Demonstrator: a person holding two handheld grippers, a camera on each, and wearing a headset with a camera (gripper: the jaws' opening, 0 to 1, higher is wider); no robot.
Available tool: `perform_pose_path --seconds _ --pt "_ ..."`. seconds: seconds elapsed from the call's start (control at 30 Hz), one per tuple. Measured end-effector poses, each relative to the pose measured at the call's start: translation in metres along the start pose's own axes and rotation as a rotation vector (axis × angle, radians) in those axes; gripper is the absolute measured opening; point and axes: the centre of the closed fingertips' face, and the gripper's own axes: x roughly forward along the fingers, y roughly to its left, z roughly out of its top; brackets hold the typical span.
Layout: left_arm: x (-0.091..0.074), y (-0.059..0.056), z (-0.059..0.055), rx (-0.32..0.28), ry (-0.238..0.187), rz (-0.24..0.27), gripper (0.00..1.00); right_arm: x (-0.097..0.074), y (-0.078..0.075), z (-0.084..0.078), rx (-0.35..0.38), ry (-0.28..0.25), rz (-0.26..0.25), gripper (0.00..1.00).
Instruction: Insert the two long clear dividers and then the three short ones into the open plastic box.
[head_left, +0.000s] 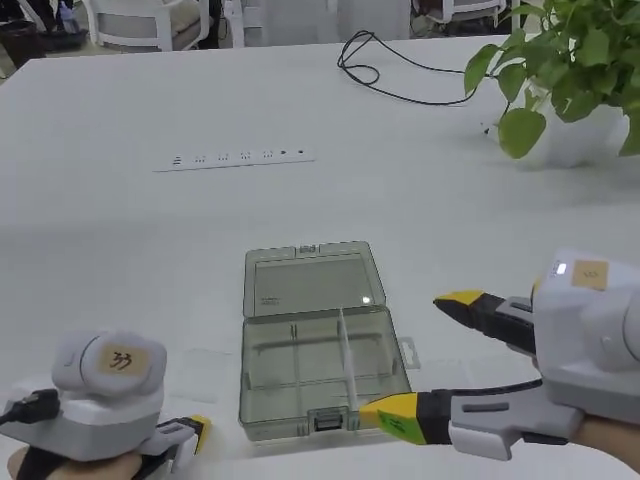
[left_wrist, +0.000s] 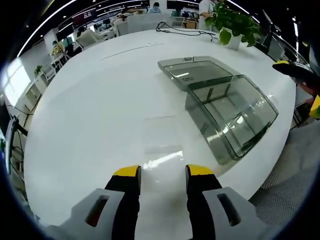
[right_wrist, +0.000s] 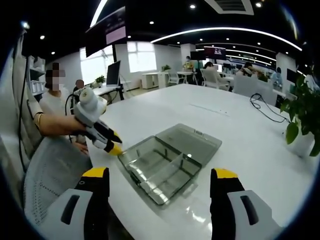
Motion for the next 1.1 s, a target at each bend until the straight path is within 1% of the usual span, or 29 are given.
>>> perform_pose_path --seconds 0.17,0.23,0.37,0.43,0.5,0.6,0.8,0.87,0.93,1.03,1.07,1.1 --pt "0.001 -0.002 -0.001 -0.021 0.005 -0.017 0.33 0.000 0.000 -0.001 -0.001 0.002 -0.001 0.83" --pt "0.001 0.000 -0.001 -0.024 0.007 -0.014 0.33 0.000 0.001 -0.001 0.000 0.005 0.002 0.83" --pt "0.000 0.000 -0.001 -0.023 0.017 -0.015 0.32 0.000 0.002 -0.003 0.001 0.011 0.002 0.83" --pt "0.000 0.001 0.000 -0.038 0.018 -0.015 0.32 0.000 0.002 -0.003 0.017 0.014 -0.001 0.82" --pt "-0.001 0.002 0.000 -0.050 0.016 -0.017 0.32 0.000 0.001 -0.002 0.062 0.006 -0.007 0.79" --pt "-0.002 0.004 -0.002 -0.075 0.014 -0.025 0.31 -0.001 -0.002 -0.001 0.093 0.001 -0.016 0.76" --pt "-0.005 0.006 -0.003 -0.078 0.011 -0.007 0.30 0.000 -0.005 0.001 0.146 -0.001 -0.035 0.72" --pt "-0.006 0.007 -0.002 -0.082 -0.001 -0.004 0.30 0.001 -0.006 0.002 0.171 -0.007 -0.045 0.70" --pt "-0.010 0.008 0.001 -0.094 -0.023 -0.004 0.30 0.001 -0.008 0.004 0.182 -0.011 -0.055 0.67" --pt "-0.016 0.009 0.008 -0.118 -0.068 -0.009 0.30 0.003 -0.008 0.006 0.208 -0.019 -0.063 0.63" --pt "-0.019 0.010 0.013 -0.127 -0.101 -0.004 0.30 0.004 -0.008 0.008 0.223 -0.024 -0.064 0.61" --pt "-0.021 0.010 0.015 -0.125 -0.114 -0.003 0.30 0.005 -0.008 0.009 0.234 -0.027 -0.065 0.60"
